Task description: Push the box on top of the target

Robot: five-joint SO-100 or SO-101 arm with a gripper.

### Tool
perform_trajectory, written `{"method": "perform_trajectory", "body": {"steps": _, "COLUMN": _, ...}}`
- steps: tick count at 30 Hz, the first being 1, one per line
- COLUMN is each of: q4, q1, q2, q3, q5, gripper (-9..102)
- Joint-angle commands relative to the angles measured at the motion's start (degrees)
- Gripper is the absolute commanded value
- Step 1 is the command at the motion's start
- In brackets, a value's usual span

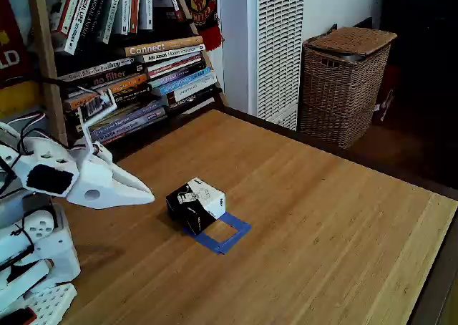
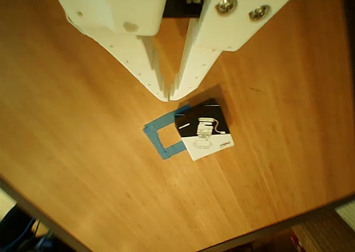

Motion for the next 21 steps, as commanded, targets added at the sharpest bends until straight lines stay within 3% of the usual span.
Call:
{"method": "perform_trajectory", "body": {"steps": 1, "q4": -1.1, "q1": 0.4, "q2": 0.8, "q3": -1.4, "q5": -5.6, "gripper": 0}}
{"method": "perform_trajectory", "body": {"steps": 14, "q4": -1.2, "q1": -4.8, "q2": -0.7, "q3": -7.9, "q5": -14.6, "gripper": 0}}
{"method": "perform_trajectory", "body": {"steps": 21, "q4": -9.2, "q1": -15.1, "q2": -20.9, "q3": -17.4, "q5": -14.3, "gripper": 0}}
